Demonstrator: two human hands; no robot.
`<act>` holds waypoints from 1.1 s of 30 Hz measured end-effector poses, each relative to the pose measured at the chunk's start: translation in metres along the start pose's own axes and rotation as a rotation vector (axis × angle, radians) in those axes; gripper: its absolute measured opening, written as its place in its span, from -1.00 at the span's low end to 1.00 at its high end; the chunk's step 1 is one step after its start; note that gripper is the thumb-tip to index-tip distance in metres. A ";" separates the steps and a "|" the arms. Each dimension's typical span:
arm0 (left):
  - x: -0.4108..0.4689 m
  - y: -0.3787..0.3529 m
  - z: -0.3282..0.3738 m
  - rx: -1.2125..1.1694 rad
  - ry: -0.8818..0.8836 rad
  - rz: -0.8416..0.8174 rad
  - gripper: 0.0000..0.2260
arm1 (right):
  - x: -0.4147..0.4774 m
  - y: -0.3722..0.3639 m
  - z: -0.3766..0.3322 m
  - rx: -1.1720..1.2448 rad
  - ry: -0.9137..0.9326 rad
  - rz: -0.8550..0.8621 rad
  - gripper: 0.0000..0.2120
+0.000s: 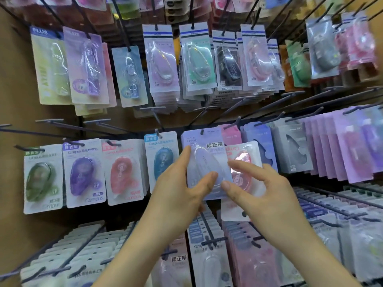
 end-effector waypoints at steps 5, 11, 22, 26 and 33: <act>0.011 -0.001 -0.002 0.267 -0.036 -0.074 -0.18 | 0.004 0.004 0.012 -0.002 0.007 0.048 -0.60; 0.018 -0.002 0.000 0.772 -0.188 -0.018 -0.14 | -0.007 0.016 0.027 0.128 -0.044 0.109 -0.30; 0.039 -0.017 0.008 1.230 -0.245 0.102 -0.22 | -0.008 0.014 0.050 0.498 -0.237 0.041 -0.50; 0.042 -0.027 0.003 1.243 -0.282 0.095 -0.15 | -0.010 0.019 0.049 0.490 -0.239 0.014 -0.43; 0.052 -0.036 0.005 1.281 -0.345 0.034 -0.19 | -0.009 0.038 0.054 0.535 -0.239 0.094 -0.31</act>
Point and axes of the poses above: each hand's wrist, its own x-axis towards the middle knuckle, its own y-axis out of the back of the hand, z = x × y, the point moved 9 cm from there along x, towards the middle knuckle, and after that the axes turned 4 degrees about -y, right-handed, at the moved point
